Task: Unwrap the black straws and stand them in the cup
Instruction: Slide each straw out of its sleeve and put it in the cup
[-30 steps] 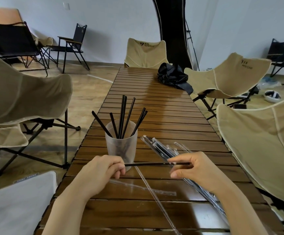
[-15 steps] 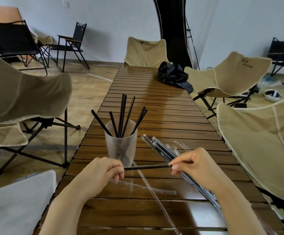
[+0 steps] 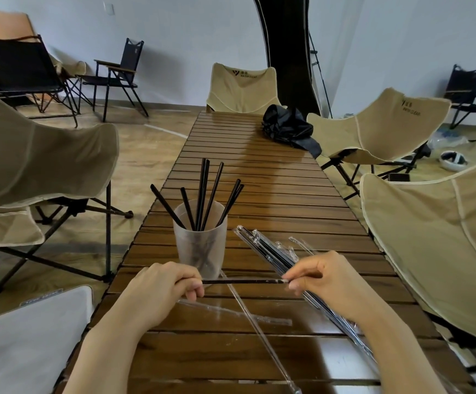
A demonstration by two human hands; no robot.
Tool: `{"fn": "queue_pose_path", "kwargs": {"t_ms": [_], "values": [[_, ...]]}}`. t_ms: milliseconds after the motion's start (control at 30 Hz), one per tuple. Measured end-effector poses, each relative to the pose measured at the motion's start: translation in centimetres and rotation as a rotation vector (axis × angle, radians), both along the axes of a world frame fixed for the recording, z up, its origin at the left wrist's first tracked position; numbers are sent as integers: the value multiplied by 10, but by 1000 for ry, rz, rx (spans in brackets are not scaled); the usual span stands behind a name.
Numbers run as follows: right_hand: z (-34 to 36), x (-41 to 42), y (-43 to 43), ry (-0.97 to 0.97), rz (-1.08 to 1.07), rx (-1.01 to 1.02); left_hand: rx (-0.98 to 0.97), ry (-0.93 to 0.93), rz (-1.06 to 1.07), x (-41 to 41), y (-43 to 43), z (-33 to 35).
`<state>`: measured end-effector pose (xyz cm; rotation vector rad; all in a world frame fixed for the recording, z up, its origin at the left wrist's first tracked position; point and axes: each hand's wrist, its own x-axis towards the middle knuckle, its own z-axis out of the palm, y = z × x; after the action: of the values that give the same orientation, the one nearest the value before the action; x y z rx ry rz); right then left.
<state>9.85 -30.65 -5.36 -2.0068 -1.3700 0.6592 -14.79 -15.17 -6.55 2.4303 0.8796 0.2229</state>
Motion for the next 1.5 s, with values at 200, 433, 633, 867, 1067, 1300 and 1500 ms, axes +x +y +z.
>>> {"fn": "queue_pose_path", "kwargs": {"t_ms": [200,433,633,867,1067,1300,1500], "values": [[-4,14,-8,44,-26,7,-71,-51,28,-8,5,0],[0,33,-27,35,-128,23,84,-82,248,-23,14,-1],[0,42,-39,-242,-257,79,26,104,415,-41,23,-11],[-7,35,-21,-249,-165,5,-55,95,117,-13,6,-6],[-3,30,-18,-228,-114,-9,-131,51,-23,9,-1,-3],[-7,2,7,-184,120,-178,-160,95,-129,17,-9,-4],[-6,16,-3,-284,21,-219,-129,49,-128,16,-9,2]]}}
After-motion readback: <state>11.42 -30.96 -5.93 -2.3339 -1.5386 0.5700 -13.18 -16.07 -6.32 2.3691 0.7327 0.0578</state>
